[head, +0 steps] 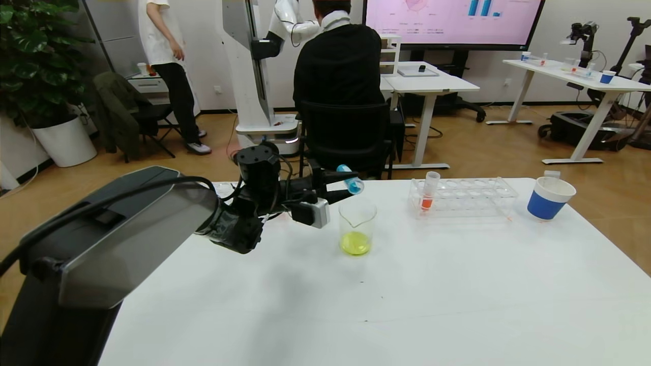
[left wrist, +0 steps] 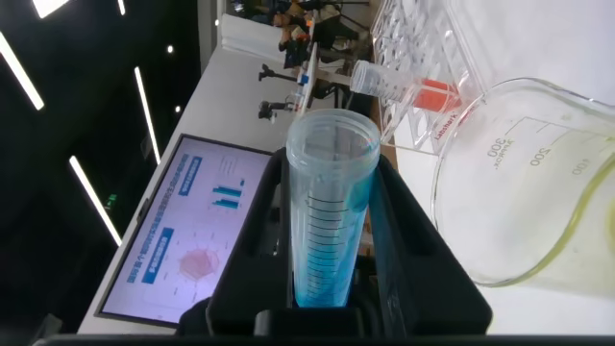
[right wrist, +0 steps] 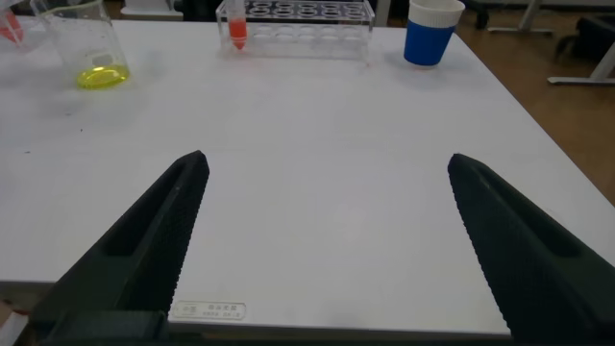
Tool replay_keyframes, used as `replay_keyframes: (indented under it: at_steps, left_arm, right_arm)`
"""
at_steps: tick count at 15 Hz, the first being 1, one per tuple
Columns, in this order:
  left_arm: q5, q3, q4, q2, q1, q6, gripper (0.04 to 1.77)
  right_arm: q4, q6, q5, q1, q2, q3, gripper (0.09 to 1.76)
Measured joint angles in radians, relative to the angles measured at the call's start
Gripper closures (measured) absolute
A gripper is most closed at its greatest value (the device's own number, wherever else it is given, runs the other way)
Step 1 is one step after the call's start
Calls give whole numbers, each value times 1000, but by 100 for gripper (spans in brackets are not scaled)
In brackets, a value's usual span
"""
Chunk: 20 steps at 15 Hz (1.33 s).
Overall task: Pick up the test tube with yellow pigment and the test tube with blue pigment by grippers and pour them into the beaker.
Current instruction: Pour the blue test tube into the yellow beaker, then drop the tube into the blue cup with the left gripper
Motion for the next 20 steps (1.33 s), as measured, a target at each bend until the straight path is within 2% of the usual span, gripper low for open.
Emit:
replay_keyframes:
  at_steps: [8,12,17,20]
  left_arm:
    - [9,-2,40,14,1,129,131]
    - [23,-19,113,10,15,217,131]
    - [24,-94,240,1,21,340,131]
    - [24,-117,260,-2,21,387,131]
  right_arm:
    - [0,0,0,0,0,0,11]
    - [0,0,0,0,0,0,11]
    - [0,0,0,0,0,0,11]
    - [0,0,0,0,0,0,11]
